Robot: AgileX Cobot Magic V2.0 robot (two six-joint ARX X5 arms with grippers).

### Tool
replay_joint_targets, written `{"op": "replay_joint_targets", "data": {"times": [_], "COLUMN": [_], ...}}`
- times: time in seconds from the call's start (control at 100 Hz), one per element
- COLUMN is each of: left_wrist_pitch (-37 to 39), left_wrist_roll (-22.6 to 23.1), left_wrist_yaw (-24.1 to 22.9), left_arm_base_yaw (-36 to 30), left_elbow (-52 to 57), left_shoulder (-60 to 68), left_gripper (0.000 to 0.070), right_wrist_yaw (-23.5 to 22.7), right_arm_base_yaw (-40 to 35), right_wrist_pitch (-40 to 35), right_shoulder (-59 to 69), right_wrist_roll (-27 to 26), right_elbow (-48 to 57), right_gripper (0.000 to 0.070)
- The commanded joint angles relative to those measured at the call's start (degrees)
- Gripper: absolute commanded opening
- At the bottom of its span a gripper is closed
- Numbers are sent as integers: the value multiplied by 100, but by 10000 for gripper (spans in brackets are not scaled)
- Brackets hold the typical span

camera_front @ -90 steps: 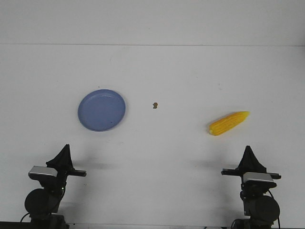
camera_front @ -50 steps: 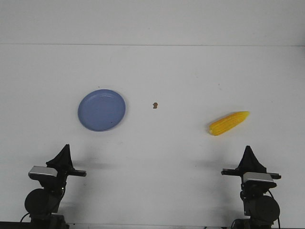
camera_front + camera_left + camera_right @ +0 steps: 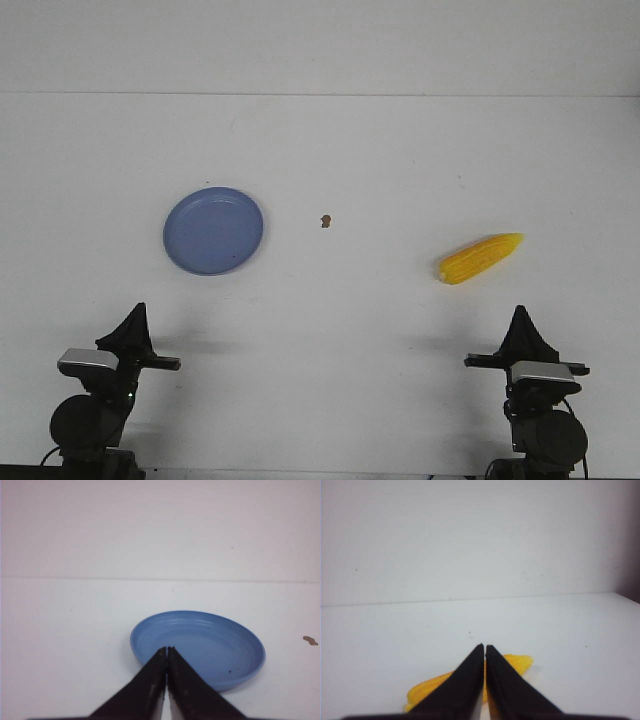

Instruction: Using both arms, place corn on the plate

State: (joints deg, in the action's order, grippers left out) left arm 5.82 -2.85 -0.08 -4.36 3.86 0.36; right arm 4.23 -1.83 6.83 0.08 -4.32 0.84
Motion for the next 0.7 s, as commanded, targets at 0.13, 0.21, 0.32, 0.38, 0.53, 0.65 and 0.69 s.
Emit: {"op": "replay_joint_targets", "data": {"times": [0.13, 0.21, 0.32, 0.38, 0.53, 0.65, 0.69], "left_wrist_pitch": [-660, -898, -1248, -1519, -2398, -3193, -3432], "left_wrist_roll": [-503, -741, -815, -824, -929, -927, -925], "left_wrist_yaw": [-83, -188, -190, -190, -188, -188, -188], "left_arm_base_yaw": [7, 7, 7, 7, 7, 7, 7], "left_elbow": [931, 1364, 2044, 2463, 3571, 4395, 4634], "left_shoulder": [291, 603, 1200, 1589, 2664, 3521, 3792], "left_gripper": [15, 15, 15, 15, 15, 15, 15], "right_wrist_yaw": [-142, -122, -122, -122, -120, -122, -122], "right_arm_base_yaw": [-4, -4, -4, -4, -4, -4, -4], "right_wrist_pitch": [-59, -367, -1029, -1386, -2260, -3051, -3327], "right_shoulder": [4, 98, 389, 640, 1423, 2179, 2435], "right_wrist_roll": [-87, -90, -87, -85, -87, -90, -87], "right_elbow": [350, 654, 1244, 1622, 2669, 3484, 3731], "right_gripper": [12, 12, 12, 12, 12, 12, 12]}}
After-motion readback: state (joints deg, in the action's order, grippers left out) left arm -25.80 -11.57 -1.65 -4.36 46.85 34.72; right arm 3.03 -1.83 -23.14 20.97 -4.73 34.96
